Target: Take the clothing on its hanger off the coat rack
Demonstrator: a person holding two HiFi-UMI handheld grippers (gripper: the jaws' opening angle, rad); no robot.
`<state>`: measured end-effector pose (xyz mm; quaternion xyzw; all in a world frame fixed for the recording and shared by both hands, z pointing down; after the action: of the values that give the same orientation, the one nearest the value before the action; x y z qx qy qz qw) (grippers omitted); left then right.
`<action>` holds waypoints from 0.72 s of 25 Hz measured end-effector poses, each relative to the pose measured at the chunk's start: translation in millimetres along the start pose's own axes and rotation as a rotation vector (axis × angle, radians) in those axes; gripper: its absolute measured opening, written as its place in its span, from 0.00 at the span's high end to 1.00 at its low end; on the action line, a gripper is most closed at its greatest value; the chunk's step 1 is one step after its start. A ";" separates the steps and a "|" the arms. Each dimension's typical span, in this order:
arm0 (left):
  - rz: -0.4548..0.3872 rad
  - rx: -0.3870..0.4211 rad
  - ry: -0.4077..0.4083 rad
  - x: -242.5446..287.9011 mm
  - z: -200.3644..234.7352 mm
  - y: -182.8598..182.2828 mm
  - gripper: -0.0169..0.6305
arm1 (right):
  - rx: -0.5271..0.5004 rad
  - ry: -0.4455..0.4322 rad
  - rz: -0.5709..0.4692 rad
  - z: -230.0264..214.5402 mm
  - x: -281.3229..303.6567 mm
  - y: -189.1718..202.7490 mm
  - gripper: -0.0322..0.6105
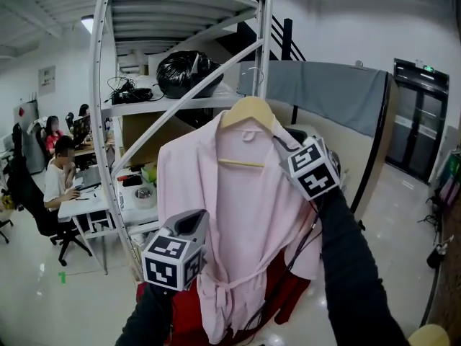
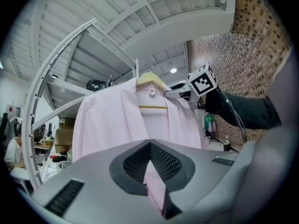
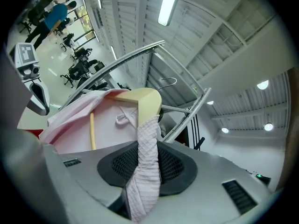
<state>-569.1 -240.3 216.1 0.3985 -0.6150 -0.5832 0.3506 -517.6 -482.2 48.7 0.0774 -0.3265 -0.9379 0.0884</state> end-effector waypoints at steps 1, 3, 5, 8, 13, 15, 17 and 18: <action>0.006 -0.002 -0.014 3.6 -1.6 0.8 0.95 | 0.002 -0.006 -0.006 -2.0 6.3 5.4 0.79; 0.011 -0.001 -0.034 11.2 -3.2 2.8 0.95 | 0.002 -0.009 -0.015 -4.7 17.6 16.0 0.79; 0.020 0.000 -0.048 19.7 -1.7 5.9 0.95 | 0.002 -0.006 -0.025 -4.5 27.6 26.0 0.79; 0.045 -0.006 -0.056 29.6 0.4 13.7 0.95 | 0.008 -0.001 -0.037 1.7 38.8 43.0 0.79; 0.088 -0.025 -0.048 39.1 -0.4 30.8 0.95 | 0.037 -0.014 -0.003 23.1 54.0 78.7 0.79; 0.103 -0.028 -0.044 43.2 0.5 39.7 0.95 | 0.039 -0.016 0.015 33.2 62.2 94.5 0.79; 0.119 -0.039 -0.044 47.6 3.4 49.6 0.95 | 0.040 -0.013 0.037 44.1 72.9 110.5 0.79; 0.127 -0.044 -0.043 49.7 5.1 54.8 0.95 | 0.046 -0.010 0.050 49.8 77.8 118.4 0.79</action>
<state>-599.8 -282.6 268.7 0.3381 -0.6333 -0.5816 0.3826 -589.8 -560.6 154.6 0.0662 -0.3501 -0.9281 0.1084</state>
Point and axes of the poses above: the fingertips, and each gripper's own axes: x forward along the fingers, z to its left, y out of its underside, the point moved 9 cm from there along -x, backward along the fingers, and after that the axes turned 1 degree about -x, right-handed, at the moved point
